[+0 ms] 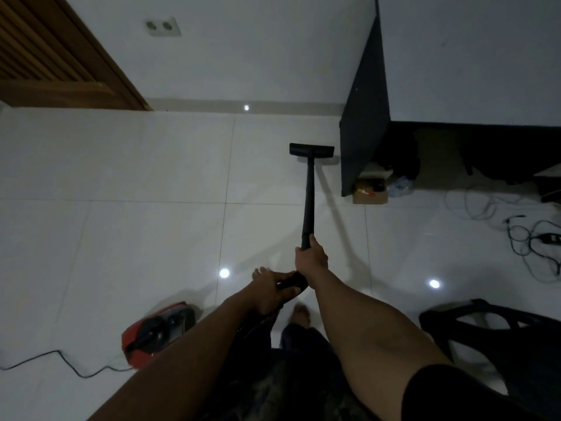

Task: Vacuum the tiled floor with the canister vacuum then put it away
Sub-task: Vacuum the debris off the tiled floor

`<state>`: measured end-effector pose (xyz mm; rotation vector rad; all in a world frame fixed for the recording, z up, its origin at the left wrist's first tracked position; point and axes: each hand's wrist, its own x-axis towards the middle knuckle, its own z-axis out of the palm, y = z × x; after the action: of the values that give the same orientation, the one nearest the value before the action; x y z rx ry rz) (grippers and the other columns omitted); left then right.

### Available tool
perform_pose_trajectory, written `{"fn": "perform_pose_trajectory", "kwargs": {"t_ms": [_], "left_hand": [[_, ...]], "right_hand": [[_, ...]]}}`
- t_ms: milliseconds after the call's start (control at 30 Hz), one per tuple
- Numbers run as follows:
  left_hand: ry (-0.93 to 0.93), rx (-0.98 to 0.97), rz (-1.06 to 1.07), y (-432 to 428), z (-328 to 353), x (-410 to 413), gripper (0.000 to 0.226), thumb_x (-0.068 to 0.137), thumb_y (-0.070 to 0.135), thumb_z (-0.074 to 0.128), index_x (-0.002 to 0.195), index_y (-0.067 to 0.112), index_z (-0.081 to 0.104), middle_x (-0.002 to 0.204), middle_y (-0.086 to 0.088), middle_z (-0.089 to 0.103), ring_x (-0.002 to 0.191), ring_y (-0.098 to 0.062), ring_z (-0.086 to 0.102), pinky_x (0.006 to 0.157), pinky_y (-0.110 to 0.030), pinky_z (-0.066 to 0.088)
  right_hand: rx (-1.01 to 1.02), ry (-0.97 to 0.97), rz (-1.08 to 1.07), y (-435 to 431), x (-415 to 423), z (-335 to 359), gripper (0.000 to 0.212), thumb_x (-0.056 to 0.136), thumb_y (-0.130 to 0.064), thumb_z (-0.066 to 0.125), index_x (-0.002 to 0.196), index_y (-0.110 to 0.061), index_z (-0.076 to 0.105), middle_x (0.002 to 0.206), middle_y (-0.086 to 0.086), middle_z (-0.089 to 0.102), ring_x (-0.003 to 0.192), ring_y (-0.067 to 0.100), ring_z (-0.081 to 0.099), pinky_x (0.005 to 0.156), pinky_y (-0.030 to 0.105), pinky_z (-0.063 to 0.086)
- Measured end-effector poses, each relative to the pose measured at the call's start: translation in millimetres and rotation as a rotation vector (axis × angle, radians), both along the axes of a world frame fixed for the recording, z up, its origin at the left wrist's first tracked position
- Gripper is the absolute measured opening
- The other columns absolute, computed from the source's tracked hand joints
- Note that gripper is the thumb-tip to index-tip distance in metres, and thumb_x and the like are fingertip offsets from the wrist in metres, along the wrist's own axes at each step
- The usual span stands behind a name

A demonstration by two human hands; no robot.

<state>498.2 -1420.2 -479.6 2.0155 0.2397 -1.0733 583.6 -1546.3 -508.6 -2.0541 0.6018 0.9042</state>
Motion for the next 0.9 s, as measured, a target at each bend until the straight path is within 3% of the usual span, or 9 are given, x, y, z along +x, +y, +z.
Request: {"fn": "perform_pose_trajectory", "kwargs": {"t_ms": [67,100,167,233,567,667,733,833,900], "left_hand": [[0.011,-0.034,0.06,-13.6,22.8,-32.9,0.052,0.096,0.049,0.058,0.144,0.033,0.05,0.125,-0.002,0.067,0.1,-0.016,0.068,0.09,-0.027,0.053],[0.011,-0.043,0.064,-17.8,27.8,-50.6,0.049,0.097,0.042,0.058,0.144,0.028,0.052,0.112,-0.001,0.07,0.08,-0.012,0.069,0.075,-0.023,0.054],[0.039,-0.048,0.056,-24.0,39.5,-86.7,0.05,0.098,0.042,0.058,0.145,0.027,0.05,0.091,-0.007,0.068,0.054,-0.011,0.063,0.053,-0.024,0.052],[0.071,-0.029,0.028,-28.0,41.8,-122.4,0.052,0.098,0.044,0.057,0.146,0.028,0.048,0.084,-0.011,0.064,0.045,-0.015,0.059,0.043,-0.026,0.049],[0.038,-0.063,-0.104,-37.6,44.2,-345.7,0.049,0.099,0.042,0.056,0.146,0.029,0.049,0.082,-0.009,0.063,0.042,-0.012,0.057,0.044,-0.027,0.051],[0.026,-0.098,-0.112,-49.1,50.1,-419.0,0.041,0.101,0.036,0.055,0.141,0.027,0.054,0.076,0.001,0.061,0.038,-0.001,0.055,0.043,-0.017,0.046],[0.039,-0.115,-0.115,-57.4,50.6,-460.0,0.039,0.101,0.035,0.056,0.139,0.026,0.056,0.075,0.005,0.062,0.041,0.002,0.055,0.044,-0.013,0.045],[0.073,-0.132,-0.162,-67.8,45.0,-512.3,0.043,0.097,0.04,0.059,0.137,0.028,0.059,0.092,0.003,0.072,0.073,-0.008,0.071,0.069,-0.026,0.06],[0.097,-0.123,-0.196,-74.6,36.6,-539.1,0.049,0.091,0.048,0.06,0.136,0.028,0.061,0.103,0.003,0.074,0.092,-0.017,0.071,0.088,-0.034,0.058]], "right_hand": [[0.0,0.003,-0.006,-10.6,-36.4,-0.1,0.064,0.101,-0.028,0.051,0.159,-0.029,0.022,0.142,0.009,0.053,0.117,0.03,0.058,0.094,0.036,0.051],[0.009,0.002,-0.011,-14.0,-55.8,1.4,0.065,0.101,-0.028,0.051,0.159,-0.029,0.022,0.142,0.009,0.053,0.117,0.03,0.058,0.095,0.037,0.051],[0.019,-0.011,-0.033,-20.6,-96.7,1.5,0.064,0.102,-0.028,0.051,0.159,-0.028,0.021,0.141,0.009,0.054,0.116,0.029,0.058,0.09,0.034,0.05],[0.011,-0.009,-0.053,-27.7,-136.4,-0.1,0.064,0.102,-0.028,0.05,0.159,-0.029,0.022,0.141,0.009,0.054,0.116,0.028,0.059,0.084,0.03,0.048],[-0.047,-0.02,-0.128,-47.3,-372.6,-23.1,0.063,0.098,-0.036,0.05,0.156,-0.032,0.027,0.145,0.009,0.048,0.125,0.03,0.054,0.1,0.041,0.05],[-0.088,0.005,-0.09,-60.1,-449.1,-37.6,0.068,0.095,-0.037,0.05,0.157,-0.034,0.023,0.141,0.008,0.052,0.128,0.03,0.051,0.101,0.046,0.049],[-0.075,0.014,-0.145,-67.6,-495.2,-17.9,0.066,0.097,-0.032,0.052,0.157,-0.032,0.024,0.137,0.008,0.056,0.119,0.029,0.057,0.097,0.04,0.052],[-0.045,0.047,-0.174,-84.4,-557.1,-6.2,0.064,0.1,-0.028,0.052,0.158,-0.026,0.025,0.14,0.009,0.055,0.118,0.028,0.058,0.093,0.034,0.05],[-0.047,0.053,-0.193,-97.0,-589.0,-5.2,0.064,0.1,-0.028,0.053,0.158,-0.026,0.026,0.139,0.009,0.055,0.117,0.028,0.059,0.095,0.036,0.052]]}}
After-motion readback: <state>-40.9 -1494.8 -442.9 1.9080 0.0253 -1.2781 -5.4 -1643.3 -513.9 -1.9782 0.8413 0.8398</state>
